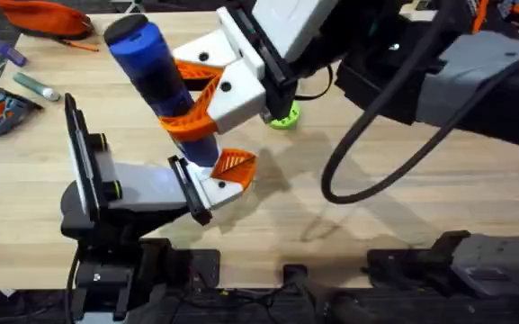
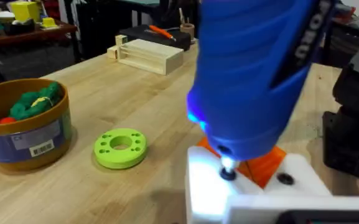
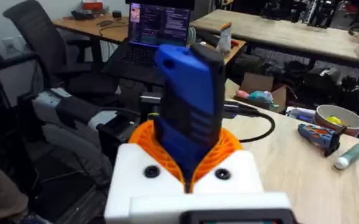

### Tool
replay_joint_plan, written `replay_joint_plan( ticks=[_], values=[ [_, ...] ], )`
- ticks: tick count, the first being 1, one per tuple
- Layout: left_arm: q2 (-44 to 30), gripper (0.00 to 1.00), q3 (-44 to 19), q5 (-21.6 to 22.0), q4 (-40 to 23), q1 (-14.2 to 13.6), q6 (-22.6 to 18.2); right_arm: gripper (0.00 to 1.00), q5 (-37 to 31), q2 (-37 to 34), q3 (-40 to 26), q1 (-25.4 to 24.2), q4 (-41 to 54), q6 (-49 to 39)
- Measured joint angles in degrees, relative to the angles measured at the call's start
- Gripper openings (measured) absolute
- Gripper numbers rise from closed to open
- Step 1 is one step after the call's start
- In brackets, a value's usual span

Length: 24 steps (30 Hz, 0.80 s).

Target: Pick up the gripper from the table and insert it into the empty holder that is missing its gripper. Then pick up a screw, insert it into the mounting hole, and use the screwdriver to tighten it. Finally, clean up the table by picking up the vegetable and placing it into the bucket.

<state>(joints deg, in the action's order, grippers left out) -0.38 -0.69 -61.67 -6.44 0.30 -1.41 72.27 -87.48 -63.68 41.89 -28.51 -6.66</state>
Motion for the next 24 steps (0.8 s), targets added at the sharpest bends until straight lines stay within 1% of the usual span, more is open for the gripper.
replay_joint_plan(
  ticks=[13, 19, 23, 24],
  values=[
    [0.02, 0.016, 0.00, 0.00, 0.01, 0.00, -0.04, 0.021, 0.04, -0.02, 0.00, 0.00, -0.75, 0.54],
    [0.08, 0.016, 0.00, 0.16, 0.05, 0.00, -0.09, 0.021, -0.09, -2.19, -0.07, -0.12, -10.31, 8.31],
    [0.06, 0.016, 0.00, 0.15, 0.03, 0.00, -0.07, 0.021, -1.02, -2.27, -3.08, -1.10, -9.70, 12.17],
    [0.08, 0.016, 0.00, 0.15, 0.03, 0.00, -0.07, 0.021, -1.17, -2.25, -6.74, -2.08, -8.23, 13.36]
  ],
)
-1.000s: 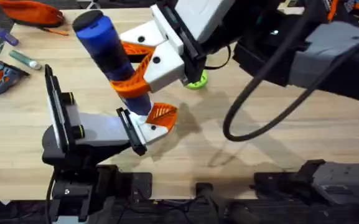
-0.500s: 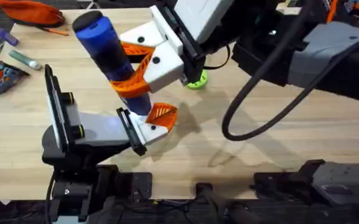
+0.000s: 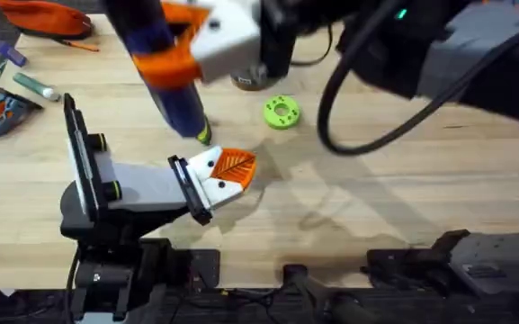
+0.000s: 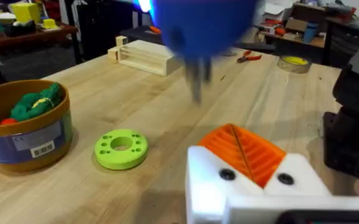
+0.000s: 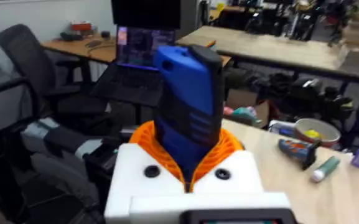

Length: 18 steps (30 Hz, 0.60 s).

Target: Pick up the gripper from the table and insert it into the empty holder that is missing its gripper. Then pick up a screw, insert it into the mounting hole, and use the screwdriver to tighten it. Finally, clean up the table by picking up the vegetable and placing it into the bucket.

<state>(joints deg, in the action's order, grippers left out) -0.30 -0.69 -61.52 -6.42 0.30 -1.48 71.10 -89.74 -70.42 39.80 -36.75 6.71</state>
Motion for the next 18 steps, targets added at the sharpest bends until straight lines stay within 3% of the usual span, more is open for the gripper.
replay_joint_plan(
  ticks=[11, 15, 18],
  values=[
    [0.00, 0.016, 0.00, 0.00, 0.00, 0.00, 0.00, 0.021, -0.34, 0.00, -3.17, -3.96, 9.42, 1.04],
    [-0.01, 0.016, 0.00, 0.00, 0.00, 0.00, -0.01, 0.021, -0.94, 0.00, -4.31, -6.40, 18.41, 0.09],
    [-0.01, 0.016, 0.00, 0.00, 0.01, 0.00, -0.01, 0.021, -4.06, 0.00, -6.65, -8.47, 30.90, -3.75]
  ],
)
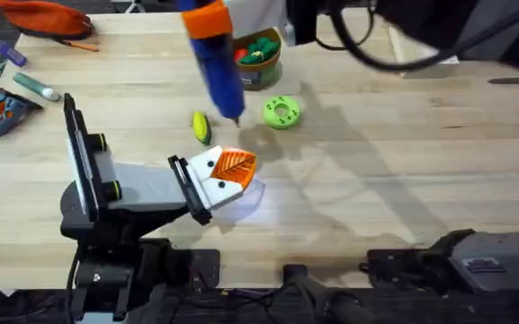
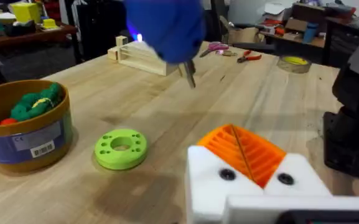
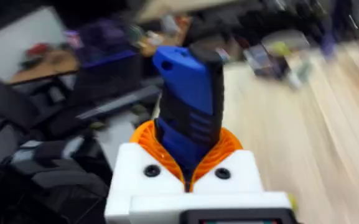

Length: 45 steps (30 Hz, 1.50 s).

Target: Pick up the gripper from the table and insert it into the empty holder that is missing its gripper. Then pick up a screw, insert it into the mounting hole, and use the screwdriver to tighten it. Finally, clean up the table by picking up the vegetable and placing it into the bucket.

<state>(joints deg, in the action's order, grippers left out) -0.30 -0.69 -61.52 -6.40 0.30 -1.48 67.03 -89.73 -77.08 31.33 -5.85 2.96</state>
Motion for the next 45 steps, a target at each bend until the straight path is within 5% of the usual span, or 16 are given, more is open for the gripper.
replay_joint_plan(
  ticks=[5, 10, 15, 25, 32, 45],
  values=[
    [0.01, 0.016, 0.00, 0.00, 0.01, 0.00, -0.01, 0.021, -15.43, -0.02, -6.46, -2.05, 30.58, -14.32],
    [0.01, 0.016, 0.00, 0.00, -0.01, 0.00, 0.00, 0.021, -33.20, -0.02, -15.78, -2.73, 49.66, -29.07],
    [0.01, 0.016, 0.00, 0.00, -0.01, 0.00, 0.01, 0.021, -46.67, 0.17, -22.92, -5.37, 60.36, -40.37],
    [0.01, 0.016, 0.00, 0.00, -0.01, 0.00, -0.01, 0.021, -70.23, -1.58, -23.43, -11.35, 74.72, -52.89],
    [0.01, 0.016, 0.00, 0.00, -0.01, 0.00, 0.00, 0.021, -76.73, -8.71, -23.43, -12.30, 77.74, -56.71],
    [-0.01, 0.016, 0.00, 0.27, 0.07, 0.00, -0.01, 0.021, -74.73, -19.41, -21.42, -12.50, 80.13, -62.77]
  ],
)
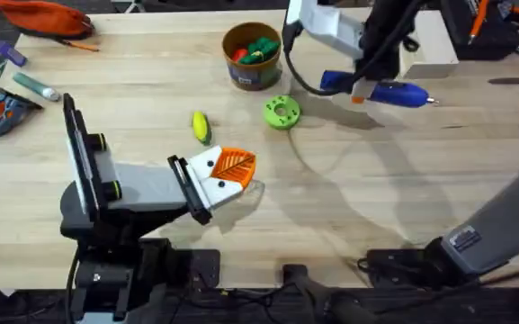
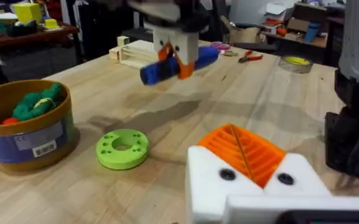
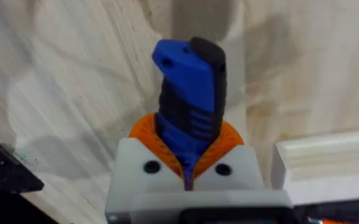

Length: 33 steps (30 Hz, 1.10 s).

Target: Pick up the gripper from the table and insert it into the empty holder that is missing its gripper. Then pick up a screw, insert it into the mounting hole, and use the screwdriver to tighten it. Finally, clean up the table by picking up the vegetable and placing it into the bucket.

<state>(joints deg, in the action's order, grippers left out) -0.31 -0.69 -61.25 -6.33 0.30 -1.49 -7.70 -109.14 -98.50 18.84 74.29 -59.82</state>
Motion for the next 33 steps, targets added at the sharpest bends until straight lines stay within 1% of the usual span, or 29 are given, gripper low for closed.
replay_joint_plan(
  ticks=[6, 14, 22, 23, 25, 26, 30, 31, 33],
  values=[
    [0.01, 0.016, 0.00, 0.59, 0.09, 0.00, 0.01, 0.021, 1.78, -6.71, 0.11, -1.57, 1.46, -3.72],
    [0.01, 0.016, 0.00, 0.76, 0.11, 0.00, -0.01, 0.021, 2.44, -14.40, 1.24, -2.43, -0.15, -6.45],
    [0.00, 0.016, 0.00, 0.89, 0.11, 0.00, 0.01, 0.025, 2.42, -14.84, 1.29, -2.43, -0.56, -6.66],
    [-0.01, 0.016, 0.00, 0.89, 0.11, 0.00, 0.00, 0.102, 2.33, -14.84, 1.29, -2.43, -0.57, -6.49],
    [0.00, 0.016, 0.00, 0.87, 0.11, 0.00, 0.01, 0.294, 1.93, -14.80, 1.29, -2.44, -0.20, -6.68],
    [0.00, 0.016, 0.00, 0.87, 0.11, 0.00, -0.01, 0.339, 1.82, -14.78, 1.29, -2.50, -0.18, -6.66],
    [0.01, 0.016, 0.00, 0.87, 0.11, 0.00, -0.01, 0.414, 0.76, -14.78, 1.29, -2.44, -0.61, -6.02],
    [0.01, 0.016, 0.00, 0.89, 0.11, 0.00, 0.01, 0.447, 0.23, -14.78, 1.29, -2.32, -0.69, -5.31],
    [0.01, 0.016, 0.00, 0.89, 0.11, 0.00, 0.01, 0.560, -0.73, -14.71, 1.23, -2.00, -0.81, -4.28]
  ],
)
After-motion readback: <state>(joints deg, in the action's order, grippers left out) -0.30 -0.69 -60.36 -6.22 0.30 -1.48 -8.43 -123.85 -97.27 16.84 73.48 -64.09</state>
